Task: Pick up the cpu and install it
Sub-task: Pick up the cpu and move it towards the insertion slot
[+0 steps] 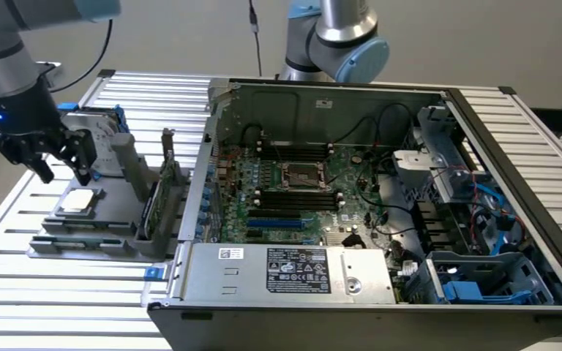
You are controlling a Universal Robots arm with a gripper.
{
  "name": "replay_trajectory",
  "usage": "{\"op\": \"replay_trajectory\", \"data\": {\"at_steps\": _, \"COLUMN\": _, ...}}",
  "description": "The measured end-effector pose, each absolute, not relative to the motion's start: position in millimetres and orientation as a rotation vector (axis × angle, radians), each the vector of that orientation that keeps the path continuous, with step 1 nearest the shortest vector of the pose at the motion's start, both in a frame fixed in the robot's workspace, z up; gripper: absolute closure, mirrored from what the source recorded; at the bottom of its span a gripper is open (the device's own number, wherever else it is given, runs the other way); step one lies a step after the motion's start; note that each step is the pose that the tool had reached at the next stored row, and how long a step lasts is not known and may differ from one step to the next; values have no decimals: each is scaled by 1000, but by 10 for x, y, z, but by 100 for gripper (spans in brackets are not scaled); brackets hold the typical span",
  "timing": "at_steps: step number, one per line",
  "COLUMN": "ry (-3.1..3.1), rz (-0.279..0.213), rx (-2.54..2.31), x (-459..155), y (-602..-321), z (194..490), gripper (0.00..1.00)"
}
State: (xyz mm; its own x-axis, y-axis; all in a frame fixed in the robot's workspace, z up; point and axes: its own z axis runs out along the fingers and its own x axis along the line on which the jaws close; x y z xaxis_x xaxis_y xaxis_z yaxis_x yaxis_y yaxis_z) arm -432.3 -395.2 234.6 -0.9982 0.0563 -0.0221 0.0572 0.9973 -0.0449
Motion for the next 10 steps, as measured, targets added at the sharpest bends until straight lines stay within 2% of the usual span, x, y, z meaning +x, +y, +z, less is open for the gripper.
{"op": "replay_trajectory", "data": {"at_steps": 10, "ry": 3119, "rz": -63, "rx": 88, "x": -4324, "y": -3991, "z": 2165, "gripper": 32}}
